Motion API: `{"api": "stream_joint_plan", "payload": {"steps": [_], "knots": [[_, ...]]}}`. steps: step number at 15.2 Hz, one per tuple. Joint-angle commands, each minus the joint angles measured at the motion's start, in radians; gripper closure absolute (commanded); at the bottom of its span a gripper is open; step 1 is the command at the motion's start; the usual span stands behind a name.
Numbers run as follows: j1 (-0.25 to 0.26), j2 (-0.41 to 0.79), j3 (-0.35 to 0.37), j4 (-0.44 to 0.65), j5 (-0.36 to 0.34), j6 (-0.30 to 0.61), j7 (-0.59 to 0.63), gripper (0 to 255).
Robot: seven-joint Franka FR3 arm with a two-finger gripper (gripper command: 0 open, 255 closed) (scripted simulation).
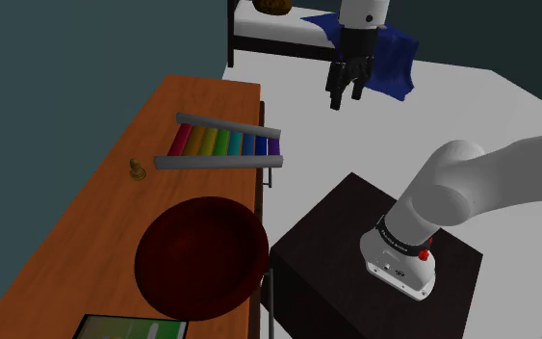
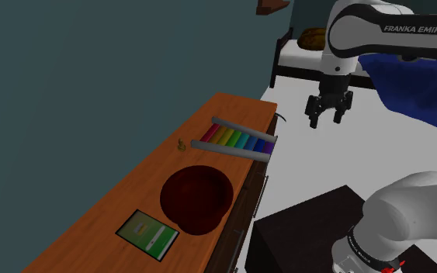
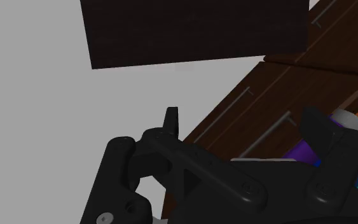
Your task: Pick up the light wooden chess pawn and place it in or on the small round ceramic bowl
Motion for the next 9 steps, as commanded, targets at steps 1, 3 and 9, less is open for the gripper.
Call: {"api": "stream_joint_plan", "payload": {"steps": [1,3,9], "knots": [[0.000,0.000,0.000,0.000,0.000,0.000,0.000,0],[0.016,0.050,0.027,0.013,0.032,0.036,0.028,0],[0.058,0.218,0.105,0.081,0.113,0.140,0.107,0]]}}
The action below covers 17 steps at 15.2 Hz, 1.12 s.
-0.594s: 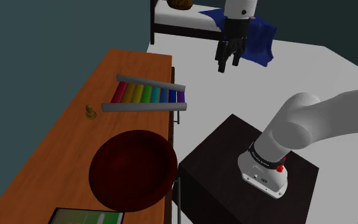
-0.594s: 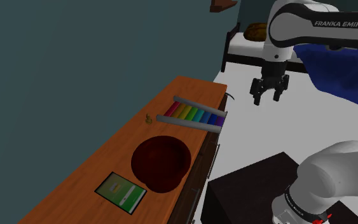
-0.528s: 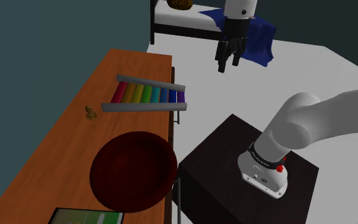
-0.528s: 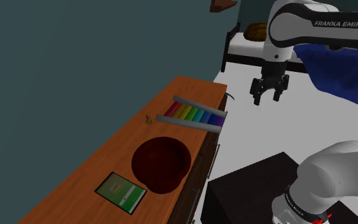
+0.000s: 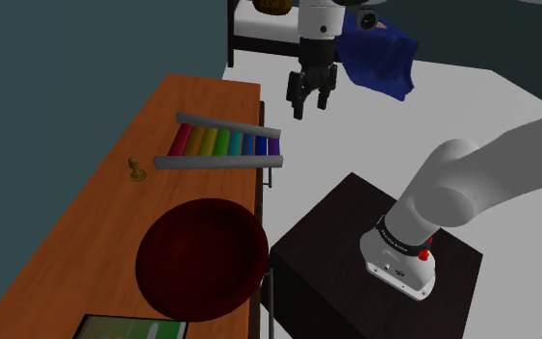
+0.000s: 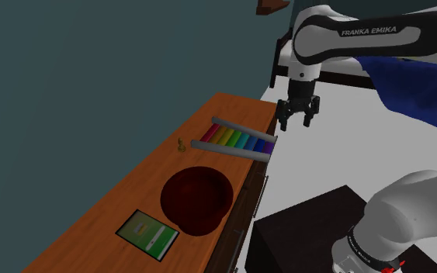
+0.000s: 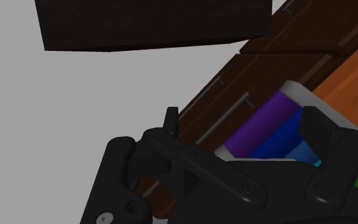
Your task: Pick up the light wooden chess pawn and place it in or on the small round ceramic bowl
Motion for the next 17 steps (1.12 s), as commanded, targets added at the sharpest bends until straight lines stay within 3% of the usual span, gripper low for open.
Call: {"api": "stream_joint_plan", "payload": {"steps": [1,9,17], "knots": [[0.013,0.063,0.025,0.031,0.023,0.034,0.025,0],[0.058,0.315,0.116,0.192,0.078,0.141,0.123,0],[0.107,0.589,0.186,0.425,0.074,0.202,0.226,0]]}}
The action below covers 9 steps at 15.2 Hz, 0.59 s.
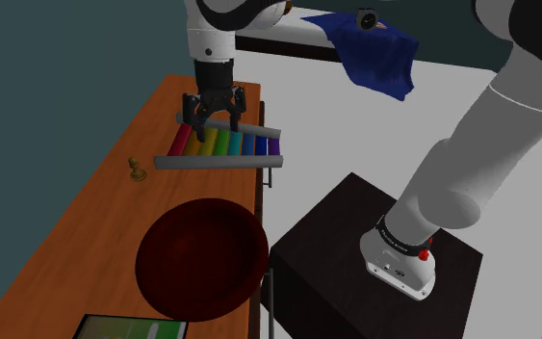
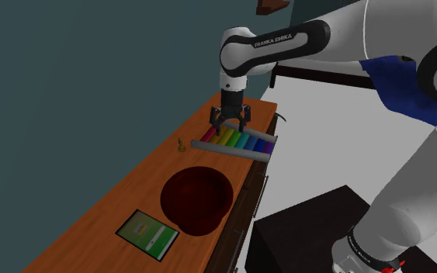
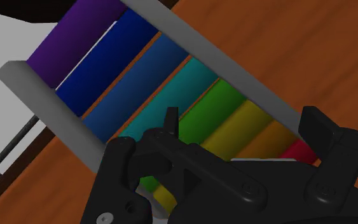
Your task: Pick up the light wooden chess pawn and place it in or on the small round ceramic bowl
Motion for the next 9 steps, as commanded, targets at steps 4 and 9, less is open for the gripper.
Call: {"api": "stream_joint_plan", "payload": {"steps": [4,9], "knots": [[0.040,0.180,0.031,0.181,-0.024,0.011,0.064,0],[0.098,0.375,0.048,0.407,-0.062,-0.008,0.129,0]]}}
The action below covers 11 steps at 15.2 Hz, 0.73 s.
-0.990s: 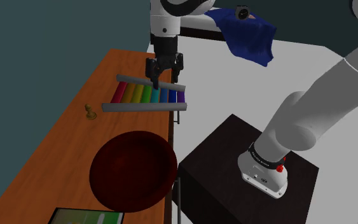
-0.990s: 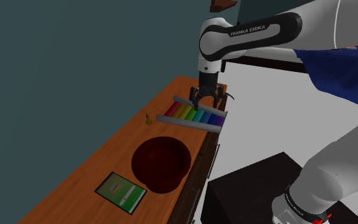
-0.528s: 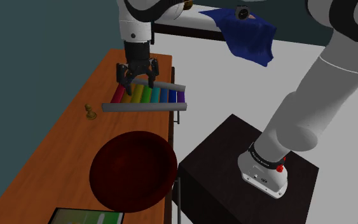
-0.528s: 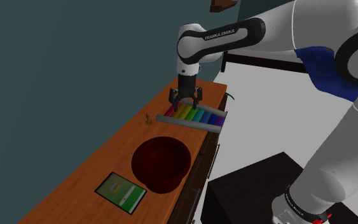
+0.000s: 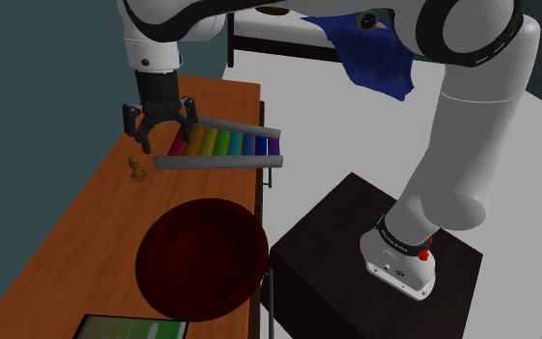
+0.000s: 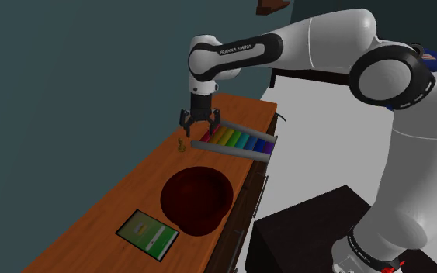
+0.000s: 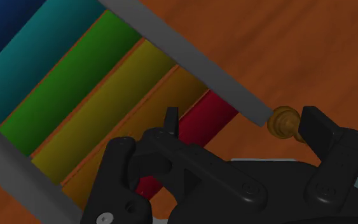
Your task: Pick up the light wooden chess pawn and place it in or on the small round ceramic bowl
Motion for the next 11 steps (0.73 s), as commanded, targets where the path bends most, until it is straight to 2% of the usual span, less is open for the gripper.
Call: {"api": "stream_joint_plan", "payload": {"steps": [1,5,11], "knots": [[0.029,0.082,0.006,0.105,-0.016,-0.017,0.029,0],[0.085,0.239,0.008,0.319,-0.047,-0.065,0.069,0],[0.090,0.237,0.009,0.239,-0.045,0.016,0.066,0]]}}
